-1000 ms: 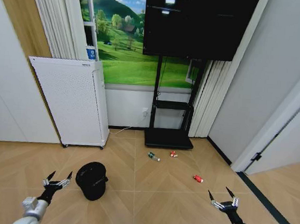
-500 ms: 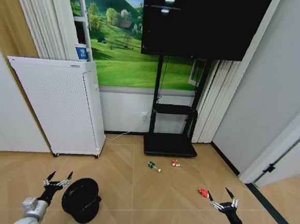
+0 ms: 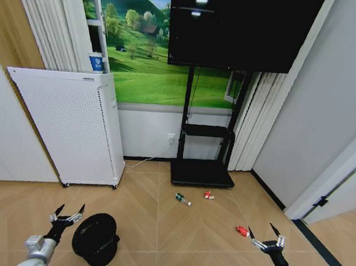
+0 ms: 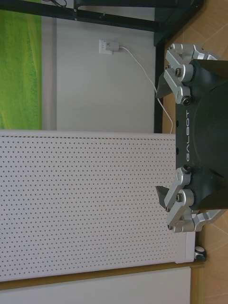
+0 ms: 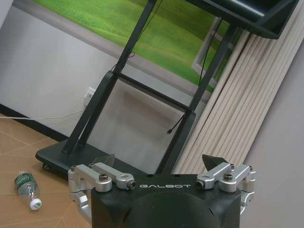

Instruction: Pick up the trash bin and place the garbage on the floor into it.

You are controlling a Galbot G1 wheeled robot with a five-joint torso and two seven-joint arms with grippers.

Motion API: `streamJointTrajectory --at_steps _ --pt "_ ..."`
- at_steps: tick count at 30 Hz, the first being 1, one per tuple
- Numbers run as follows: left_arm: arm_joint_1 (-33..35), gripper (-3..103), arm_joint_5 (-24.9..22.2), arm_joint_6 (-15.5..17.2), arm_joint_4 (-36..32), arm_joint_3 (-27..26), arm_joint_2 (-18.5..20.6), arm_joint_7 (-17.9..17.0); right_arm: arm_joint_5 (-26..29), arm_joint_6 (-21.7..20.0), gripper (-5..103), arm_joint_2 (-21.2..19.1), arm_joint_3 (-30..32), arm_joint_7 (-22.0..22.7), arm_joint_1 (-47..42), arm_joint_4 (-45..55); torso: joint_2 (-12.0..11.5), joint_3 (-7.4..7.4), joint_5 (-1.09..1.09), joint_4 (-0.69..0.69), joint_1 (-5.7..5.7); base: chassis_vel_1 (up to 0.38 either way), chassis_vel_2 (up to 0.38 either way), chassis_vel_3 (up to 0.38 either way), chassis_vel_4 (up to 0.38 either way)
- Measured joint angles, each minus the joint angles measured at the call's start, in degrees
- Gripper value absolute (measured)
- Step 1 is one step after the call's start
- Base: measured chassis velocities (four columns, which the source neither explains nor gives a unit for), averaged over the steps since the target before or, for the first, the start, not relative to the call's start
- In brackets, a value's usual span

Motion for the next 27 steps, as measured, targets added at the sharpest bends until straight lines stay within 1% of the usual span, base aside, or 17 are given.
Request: streamJointTrajectory --at_steps 2,3,7,13,15,16,18,19,22,27 --pt "0.2 100 0.1 0.0 0.4 -0.3 -0.2 0.0 -0.5 -0.2 100 0.5 -0.3 0.5 0.1 0.0 0.0 0.0 -0.01 0.0 0.0 0.0 0.0 0.0 0.0" --pt "0.5 103 0.1 -0.1 0.8 -0.5 -0.3 0.0 -0.8 -0.4 100 0.8 -0.6 0.7 0.1 0.0 0.0 0.0 0.02 0.01 0.01 0.0 0.0 0.0 0.0" --pt "0.9 100 -0.9 -0.2 1.4 -0.9 -0.5 -0.1 -1.3 -0.6 100 1.2 -1.3 0.9 0.3 0.0 0.0 0.0 0.01 0.01 0.0 0.0 0.0 0.0 0.0" --pt "1.6 100 -2.2 -0.8 3.6 -1.0 -1.9 -0.4 -1.6 -0.6 100 1.1 -2.1 1.0 1.0 -0.9 0.0 0.0 0.0 0.0 0.01 0.0 0.0 0.0 0.0" --pt "1.8 100 -2.7 -1.4 5.9 -0.8 -2.6 -0.4 -1.7 -0.6 100 1.0 -2.4 1.1 1.2 -1.3 0.0 0.0 0.01 0.01 0.01 0.0 0.0 0.0 0.0" --pt "1.8 100 -2.7 -1.4 5.9 -0.8 -2.6 -0.4 -1.7 -0.6 100 1.0 -2.4 1.1 1.2 -1.3 0.0 0.0 0.01 0.01 0.01 0.0 0.0 0.0 0.0" --pt "1.6 100 -3.2 -2.4 9.1 -0.4 -2.9 -0.1 -1.8 -0.6 100 1.0 -2.6 1.1 1.2 -1.6 0.0 0.0 0.0 0.01 0.0 0.0 0.0 0.0 0.0" --pt "1.6 100 -3.2 -2.4 9.1 -0.4 -2.9 -0.1 -1.8 -0.6 100 1.0 -2.6 1.1 1.2 -1.6 0.0 0.0 0.0 0.01 0.0 0.0 0.0 0.0 0.0" --pt "0.3 100 -4.3 -3.1 13.3 0.9 -3.1 0.8 -1.9 -0.6 100 0.8 -2.9 1.3 1.1 -1.7 0.0 0.0 0.01 0.01 0.01 0.0 0.0 0.0 0.0" --pt "-1.2 100 -4.6 -3.7 16.2 2.5 -3.7 1.6 -2.5 -0.6 100 0.9 -3.0 1.7 0.7 -1.4 0.0 0.0 0.0 0.01 0.01 0.0 0.0 0.0 0.0"
